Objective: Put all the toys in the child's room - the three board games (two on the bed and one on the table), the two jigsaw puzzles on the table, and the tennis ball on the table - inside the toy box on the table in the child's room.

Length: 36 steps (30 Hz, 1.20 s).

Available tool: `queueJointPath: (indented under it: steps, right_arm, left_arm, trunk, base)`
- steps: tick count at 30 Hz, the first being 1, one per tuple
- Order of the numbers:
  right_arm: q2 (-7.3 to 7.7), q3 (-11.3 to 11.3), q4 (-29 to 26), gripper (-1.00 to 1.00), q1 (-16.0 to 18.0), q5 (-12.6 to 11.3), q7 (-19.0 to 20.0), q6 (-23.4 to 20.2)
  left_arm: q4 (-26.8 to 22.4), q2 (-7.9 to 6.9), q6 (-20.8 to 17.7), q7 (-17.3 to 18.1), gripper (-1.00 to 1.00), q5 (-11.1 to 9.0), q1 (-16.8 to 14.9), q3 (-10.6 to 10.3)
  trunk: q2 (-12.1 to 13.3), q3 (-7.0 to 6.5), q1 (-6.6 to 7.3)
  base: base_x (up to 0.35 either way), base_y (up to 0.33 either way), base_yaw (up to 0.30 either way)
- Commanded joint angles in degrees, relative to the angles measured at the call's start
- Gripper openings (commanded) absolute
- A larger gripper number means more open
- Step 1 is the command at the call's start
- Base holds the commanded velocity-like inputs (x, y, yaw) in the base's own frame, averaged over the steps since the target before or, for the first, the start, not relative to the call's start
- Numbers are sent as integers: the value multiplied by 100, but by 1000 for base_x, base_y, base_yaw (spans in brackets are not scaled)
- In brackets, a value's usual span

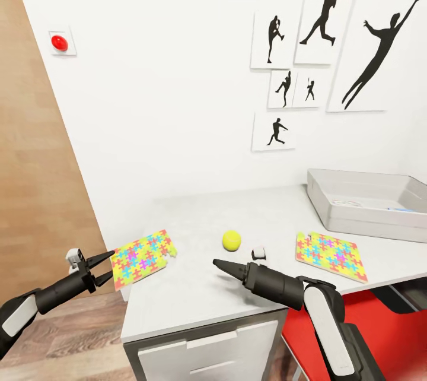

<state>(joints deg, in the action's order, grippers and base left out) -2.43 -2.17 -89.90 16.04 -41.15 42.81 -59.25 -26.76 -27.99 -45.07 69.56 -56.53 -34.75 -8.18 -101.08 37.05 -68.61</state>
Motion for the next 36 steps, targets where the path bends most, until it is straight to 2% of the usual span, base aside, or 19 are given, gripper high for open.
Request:
queueJointPath:
  steps: [1,8,9,27,36]
  right_arm:
    - [-3,6,-1,100,4,19,26,-25]
    - [-3,6,-1,100,4,19,26,-25]
    - [-3,6,-1,100,4,19,26,-25]
    - [-3,6,-7,100,4,19,26,-34]
    - [-3,6,-2,100,4,19,26,-34]
  left_arm:
    - [4,-6,-46,14,100,-43,-6,-35]
    - [4,-5,-46,14,100,-43,-6,-35]
    - [4,-5,-44,14,-100,-43,-6,-35]
    - [4,-5,-28,14,-100,-43,-6,-35]
    - [4,-5,-28,14,-100,-43,-6,-35]
  trunk:
    - [-3,6,1]
    - [-3,6,1]
    - [-3,6,1]
    - [-3,6,1]
    - [358,-156,198]
  base:
    - [-5,-4,0]
    - [-1,-1,0]
    - [0,0,0]
    - [0,0,0]
    - [0,0,0]
